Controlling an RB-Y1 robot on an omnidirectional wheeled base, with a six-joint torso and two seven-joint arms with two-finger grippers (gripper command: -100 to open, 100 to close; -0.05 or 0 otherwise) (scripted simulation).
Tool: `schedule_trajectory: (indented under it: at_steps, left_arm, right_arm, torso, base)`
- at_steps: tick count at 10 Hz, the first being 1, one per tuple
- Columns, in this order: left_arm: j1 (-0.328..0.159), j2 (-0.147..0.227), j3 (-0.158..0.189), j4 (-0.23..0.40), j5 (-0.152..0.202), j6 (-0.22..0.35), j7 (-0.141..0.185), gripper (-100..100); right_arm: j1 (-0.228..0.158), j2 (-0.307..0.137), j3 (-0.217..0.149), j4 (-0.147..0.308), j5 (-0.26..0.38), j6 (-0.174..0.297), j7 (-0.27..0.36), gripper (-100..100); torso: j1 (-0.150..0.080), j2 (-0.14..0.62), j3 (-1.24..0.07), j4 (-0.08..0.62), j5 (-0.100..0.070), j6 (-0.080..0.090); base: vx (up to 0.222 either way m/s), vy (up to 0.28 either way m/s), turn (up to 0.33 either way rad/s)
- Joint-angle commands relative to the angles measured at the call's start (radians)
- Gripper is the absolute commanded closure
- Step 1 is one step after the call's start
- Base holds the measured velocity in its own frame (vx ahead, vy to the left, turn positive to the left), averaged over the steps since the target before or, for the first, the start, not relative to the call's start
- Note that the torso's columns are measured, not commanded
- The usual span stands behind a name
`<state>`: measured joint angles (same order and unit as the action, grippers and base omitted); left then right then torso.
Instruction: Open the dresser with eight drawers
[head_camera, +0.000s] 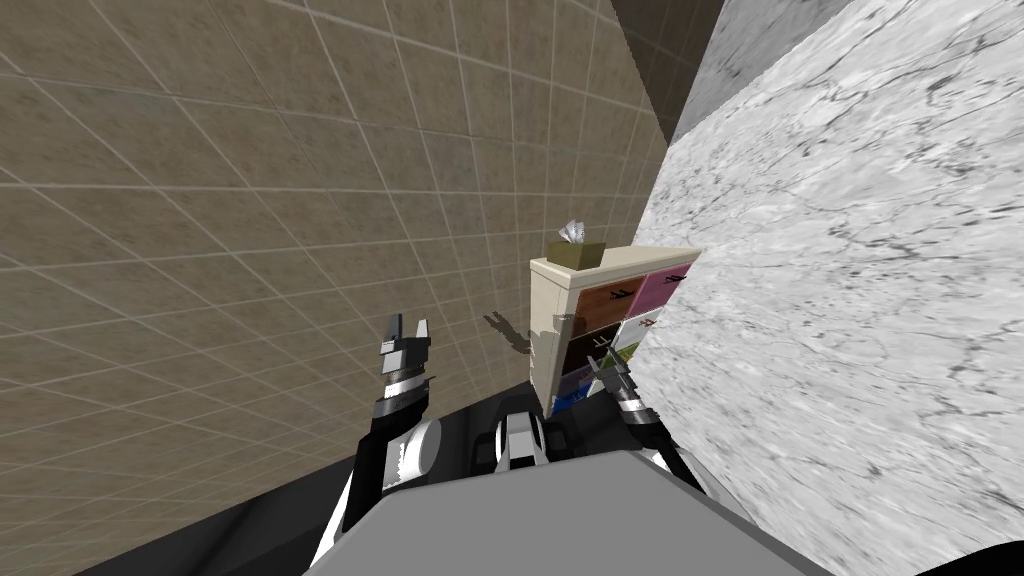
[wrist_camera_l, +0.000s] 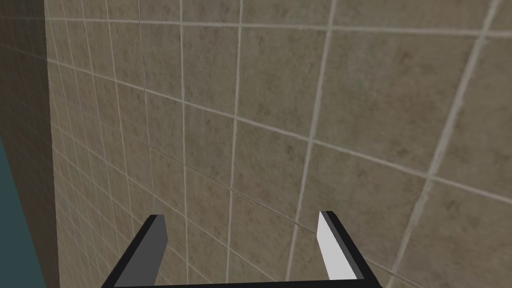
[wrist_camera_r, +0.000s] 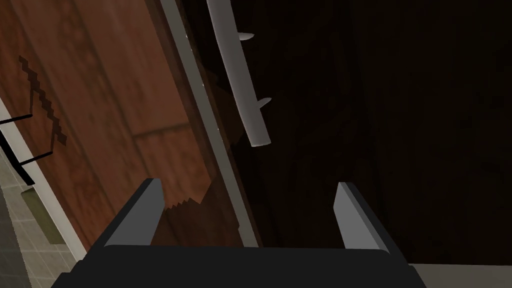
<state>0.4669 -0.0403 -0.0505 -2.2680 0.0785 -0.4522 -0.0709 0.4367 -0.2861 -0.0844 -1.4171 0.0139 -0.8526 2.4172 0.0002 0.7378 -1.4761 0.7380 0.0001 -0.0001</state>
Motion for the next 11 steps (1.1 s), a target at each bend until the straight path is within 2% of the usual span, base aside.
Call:
schedule_trajectory:
  at_steps: [1,8,9,10,11]
  left_arm:
    - [0.000,0.000,0.000,0.000,0.000,0.000,0.000,0]
    - [0.000,0.000,0.000,0.000,0.000,0.000,0.000,0]
    - [0.000,0.000,0.000,0.000,0.000,0.000,0.000,0]
    - [0.000,0.000,0.000,0.000,0.000,0.000,0.000,0]
    - [0.000,0.000,0.000,0.000,0.000,0.000,0.000,0]
  right_arm:
    - [0.008,-0.012,-0.004,0.021,0.006,-0.006,0.078,-100]
    - [0.023,-0.042,-0.009,0.063,0.020,-0.023,0.240,-100]
    - [0.021,-0.039,-0.009,0.061,0.019,-0.022,0.226,-100]
    - [0.012,-0.064,-0.025,0.044,0.015,0.007,0.204,-100]
    - [0.024,-0.051,-0.017,0.037,0.017,-0.003,0.219,-100]
  torso:
    - [0.000,0.000,0.000,0.000,0.000,0.000]
    - [0.000,0.000,0.000,0.000,0.000,0.000]
    - [0.000,0.000,0.000,0.000,0.000,0.000]
    - [0.000,0.001,0.000,0.000,0.000,0.000]
    - [0.002,-0.001,-0.001,0.000,0.001,0.000]
  base:
    - [0.014,-0.022,0.049]
    - [0.013,-0.017,0.049]
    - [0.006,-0.007,0.004]
    - [0.044,0.028,0.010]
    - [0.003,0.013,-0.033]
